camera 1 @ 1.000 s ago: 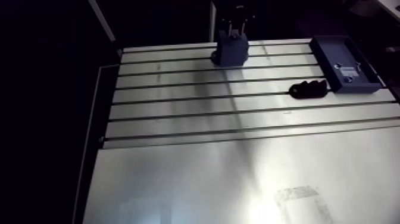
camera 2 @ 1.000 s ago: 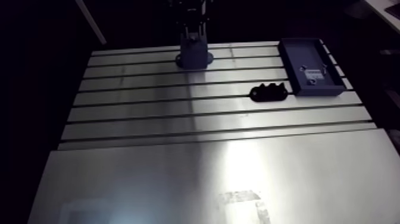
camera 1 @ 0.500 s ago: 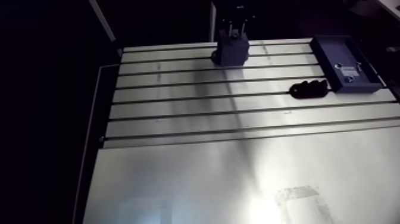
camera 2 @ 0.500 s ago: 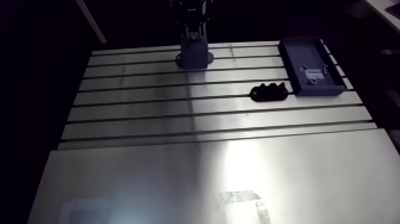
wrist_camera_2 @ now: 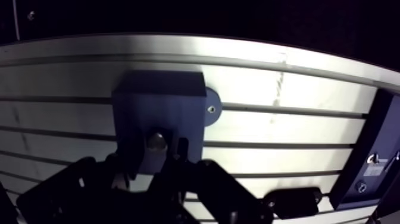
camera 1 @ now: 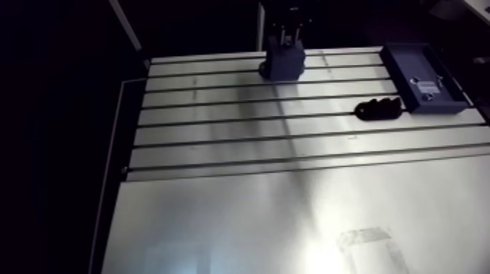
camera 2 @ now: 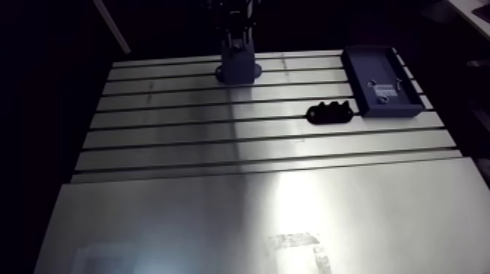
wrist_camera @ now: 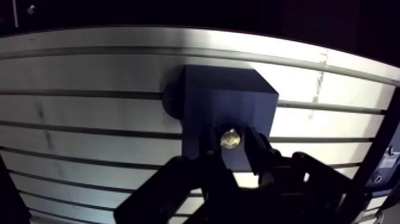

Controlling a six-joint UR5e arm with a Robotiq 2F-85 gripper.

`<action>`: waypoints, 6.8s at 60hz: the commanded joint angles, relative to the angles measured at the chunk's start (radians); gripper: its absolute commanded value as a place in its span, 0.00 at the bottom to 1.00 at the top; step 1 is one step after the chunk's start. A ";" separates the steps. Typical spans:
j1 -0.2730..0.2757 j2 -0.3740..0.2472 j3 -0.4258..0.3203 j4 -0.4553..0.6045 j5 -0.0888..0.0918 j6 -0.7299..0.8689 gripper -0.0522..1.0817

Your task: Pick up the M10 bolt and insert it into the hex recess until seated.

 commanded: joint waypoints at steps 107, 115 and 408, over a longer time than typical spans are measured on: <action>0.003 0.008 -0.006 0.000 -0.001 -0.006 0.64; 0.003 0.008 -0.006 0.000 0.000 -0.006 0.64; 0.009 -0.069 0.040 0.017 0.008 0.051 1.00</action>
